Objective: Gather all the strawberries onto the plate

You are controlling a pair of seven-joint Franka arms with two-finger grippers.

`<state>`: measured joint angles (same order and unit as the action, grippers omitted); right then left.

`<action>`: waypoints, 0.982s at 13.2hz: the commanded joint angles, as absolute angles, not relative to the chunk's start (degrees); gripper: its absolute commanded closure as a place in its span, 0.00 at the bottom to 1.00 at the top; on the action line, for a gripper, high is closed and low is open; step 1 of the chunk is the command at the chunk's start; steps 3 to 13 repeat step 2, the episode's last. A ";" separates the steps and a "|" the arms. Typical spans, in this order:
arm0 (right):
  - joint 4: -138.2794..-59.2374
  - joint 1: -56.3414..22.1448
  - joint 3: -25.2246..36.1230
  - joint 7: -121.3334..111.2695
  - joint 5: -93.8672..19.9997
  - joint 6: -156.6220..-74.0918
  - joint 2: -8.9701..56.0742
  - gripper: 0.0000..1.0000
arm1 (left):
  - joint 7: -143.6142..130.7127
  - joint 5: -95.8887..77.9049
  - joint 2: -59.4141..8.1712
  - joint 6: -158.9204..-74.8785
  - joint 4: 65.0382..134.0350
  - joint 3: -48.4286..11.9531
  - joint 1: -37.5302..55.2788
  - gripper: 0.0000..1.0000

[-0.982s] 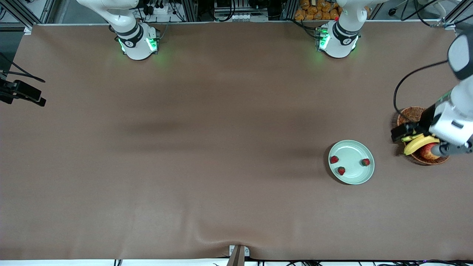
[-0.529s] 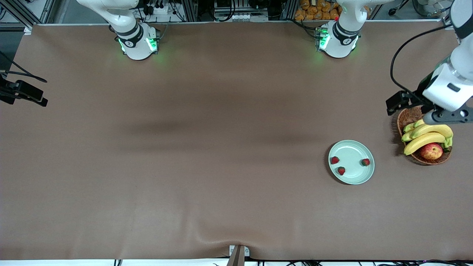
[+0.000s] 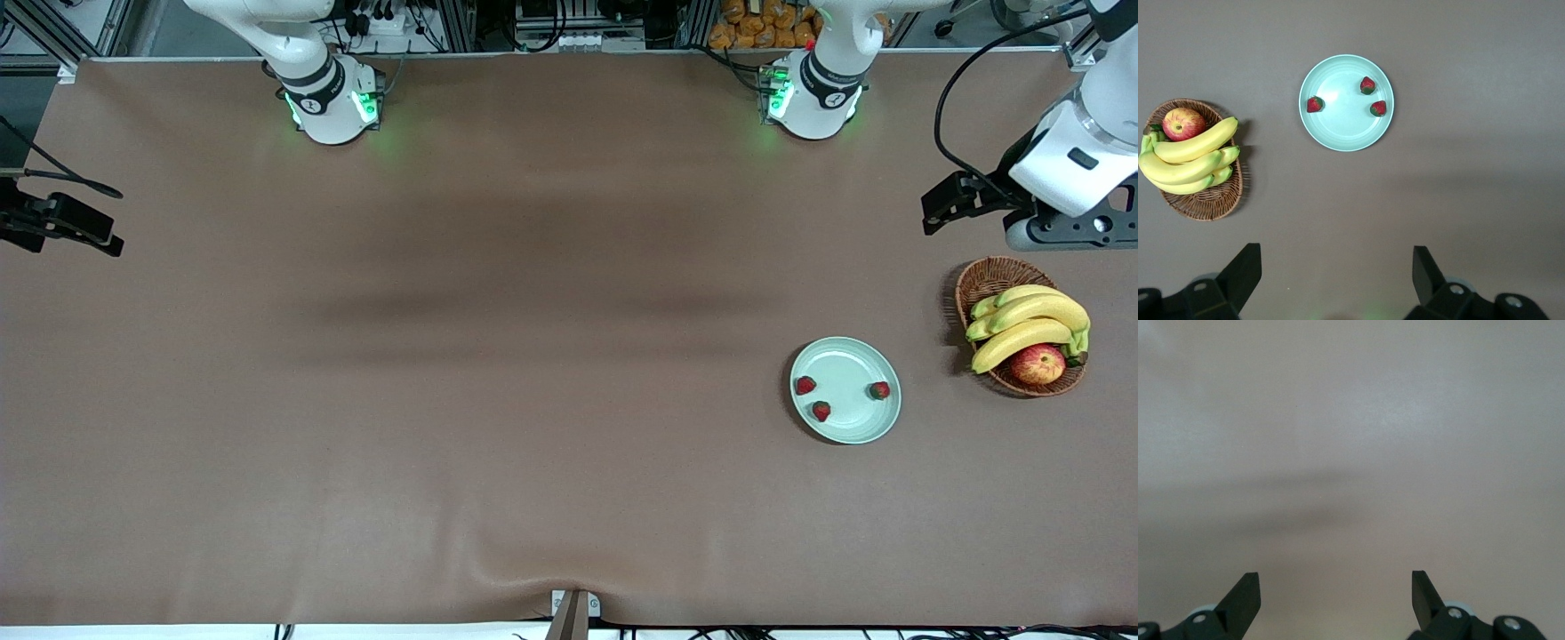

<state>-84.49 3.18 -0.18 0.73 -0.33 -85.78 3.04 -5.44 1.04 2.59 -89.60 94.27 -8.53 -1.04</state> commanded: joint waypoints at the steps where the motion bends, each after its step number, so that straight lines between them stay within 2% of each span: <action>1: -83.50 2.81 -0.26 1.14 0.18 -85.61 3.43 0.00 | -3.34 0.09 3.61 -88.25 94.58 -7.73 -0.97 0.00; 13: -83.50 2.81 -0.26 1.14 0.18 -85.61 3.43 0.00 | -3.43 0.35 3.78 -87.98 94.48 -7.73 -0.88 0.00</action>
